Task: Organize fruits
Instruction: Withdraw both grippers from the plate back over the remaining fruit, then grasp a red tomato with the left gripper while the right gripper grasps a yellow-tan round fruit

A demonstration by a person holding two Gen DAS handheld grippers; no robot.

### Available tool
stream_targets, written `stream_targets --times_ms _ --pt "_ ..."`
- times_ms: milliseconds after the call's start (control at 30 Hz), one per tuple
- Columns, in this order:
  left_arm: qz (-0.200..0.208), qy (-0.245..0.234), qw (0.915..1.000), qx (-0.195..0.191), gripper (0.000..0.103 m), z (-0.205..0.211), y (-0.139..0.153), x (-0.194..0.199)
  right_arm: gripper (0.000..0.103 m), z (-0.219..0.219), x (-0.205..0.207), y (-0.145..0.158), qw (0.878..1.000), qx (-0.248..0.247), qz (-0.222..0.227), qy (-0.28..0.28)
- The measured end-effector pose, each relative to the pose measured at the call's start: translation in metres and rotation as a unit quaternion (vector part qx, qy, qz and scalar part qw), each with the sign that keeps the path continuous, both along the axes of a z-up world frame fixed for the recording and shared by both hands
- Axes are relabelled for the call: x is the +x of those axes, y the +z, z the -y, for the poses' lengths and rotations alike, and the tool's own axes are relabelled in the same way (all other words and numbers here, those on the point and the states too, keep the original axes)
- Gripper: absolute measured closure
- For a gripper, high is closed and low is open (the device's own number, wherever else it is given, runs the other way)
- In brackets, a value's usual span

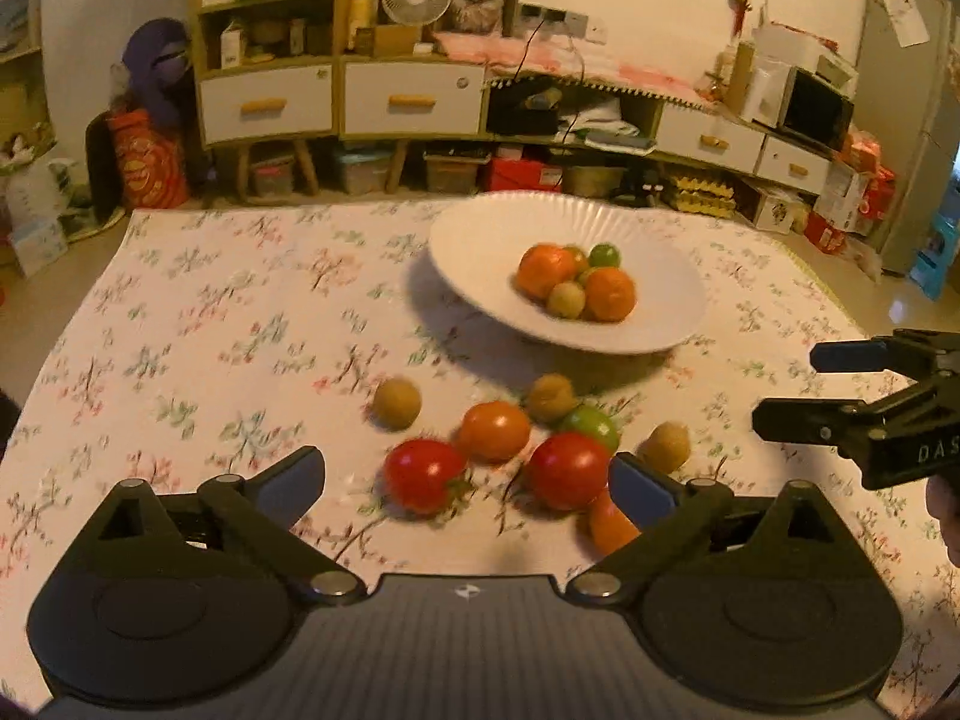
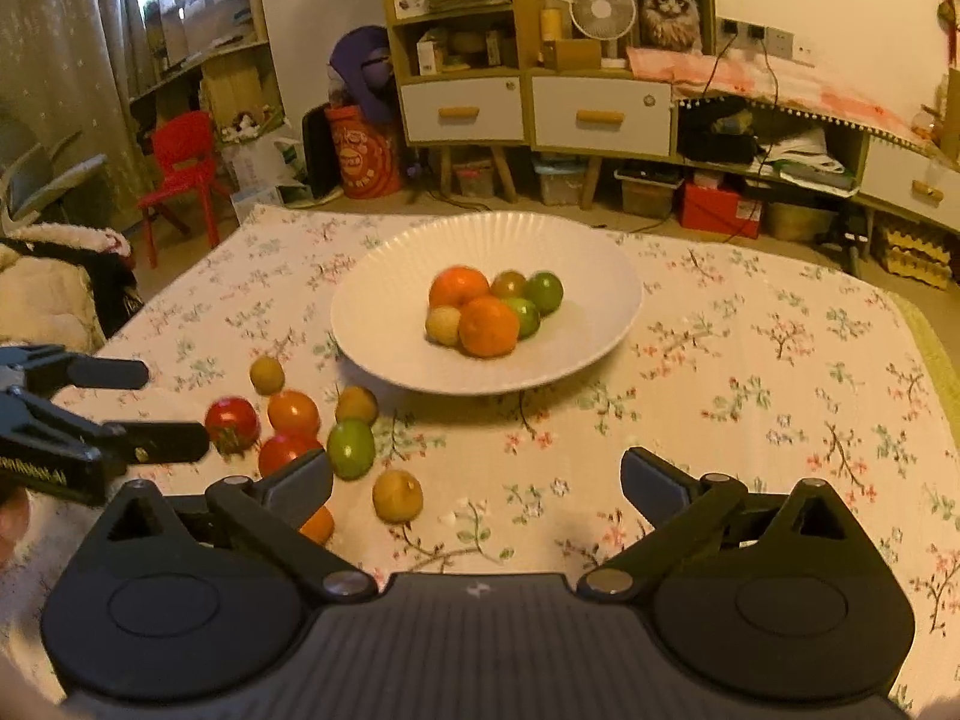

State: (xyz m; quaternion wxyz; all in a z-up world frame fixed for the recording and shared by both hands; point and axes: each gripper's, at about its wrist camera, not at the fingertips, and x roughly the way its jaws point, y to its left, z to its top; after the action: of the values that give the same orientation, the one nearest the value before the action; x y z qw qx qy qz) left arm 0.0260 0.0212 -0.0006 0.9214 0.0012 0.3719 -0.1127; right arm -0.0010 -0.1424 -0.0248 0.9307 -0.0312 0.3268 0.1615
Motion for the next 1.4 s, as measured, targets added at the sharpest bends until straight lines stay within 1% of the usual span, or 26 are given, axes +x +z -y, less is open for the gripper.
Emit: stream_targets --times_ms 267,367,533,600,633,833,933,1000,1133,1233,1333,1367,1400 --pt "-0.003 -0.011 0.9999 0.012 0.001 -0.009 -0.018 -0.008 0.001 -0.009 -0.011 -0.012 0.999 -0.035 0.002 0.021" --pt "-0.01 -0.019 0.9997 0.014 0.001 -0.01 -0.028 -0.01 0.001 -0.015 -0.015 -0.018 0.998 -0.051 0.001 0.035" --pt "-0.022 -0.028 0.999 0.029 0.001 -0.012 -0.045 -0.01 0.001 -0.027 -0.024 -0.033 0.995 -0.075 -0.011 0.067" --pt "-0.004 -0.029 0.9987 0.041 0.001 -0.012 -0.047 -0.012 0.001 -0.031 -0.025 -0.039 0.994 -0.082 -0.018 0.077" --pt "0.001 -0.03 0.9988 0.039 0.001 -0.013 -0.048 -0.013 0.001 -0.032 -0.025 -0.041 0.993 -0.085 -0.021 0.078" --pt "0.026 -0.015 0.9991 0.031 0.0 -0.013 -0.05 -0.02 0.0 -0.03 -0.023 -0.047 0.994 -0.074 -0.027 0.07" --pt "0.029 -0.009 0.9991 0.03 0.0 -0.009 -0.05 -0.017 0.0 -0.029 -0.021 -0.05 0.995 -0.066 -0.019 0.066" --pt "0.032 -0.006 0.999 0.03 0.0 -0.009 -0.05 -0.017 0.0 -0.03 -0.02 -0.051 0.995 -0.07 -0.016 0.071" --pt "0.038 0.002 0.9989 0.028 0.0 -0.008 -0.05 -0.014 0.0 -0.033 -0.015 -0.048 0.994 -0.077 -0.028 0.076" --pt "0.036 0.0 0.9989 0.029 0.0 -0.009 -0.049 -0.011 0.0 -0.034 -0.013 -0.049 0.994 -0.076 -0.023 0.08" --pt "0.025 0.002 0.9993 0.029 0.001 -0.008 -0.047 -0.009 0.0 -0.036 -0.01 -0.049 0.994 -0.076 -0.017 0.08" --pt "0.021 0.002 0.9994 0.029 0.001 -0.007 -0.046 -0.007 0.002 -0.037 -0.01 -0.048 0.994 -0.076 -0.015 0.08" --pt "0.019 0.003 0.9994 0.028 0.001 -0.007 -0.046 -0.006 0.006 -0.037 -0.01 -0.048 0.994 -0.075 -0.013 0.081"
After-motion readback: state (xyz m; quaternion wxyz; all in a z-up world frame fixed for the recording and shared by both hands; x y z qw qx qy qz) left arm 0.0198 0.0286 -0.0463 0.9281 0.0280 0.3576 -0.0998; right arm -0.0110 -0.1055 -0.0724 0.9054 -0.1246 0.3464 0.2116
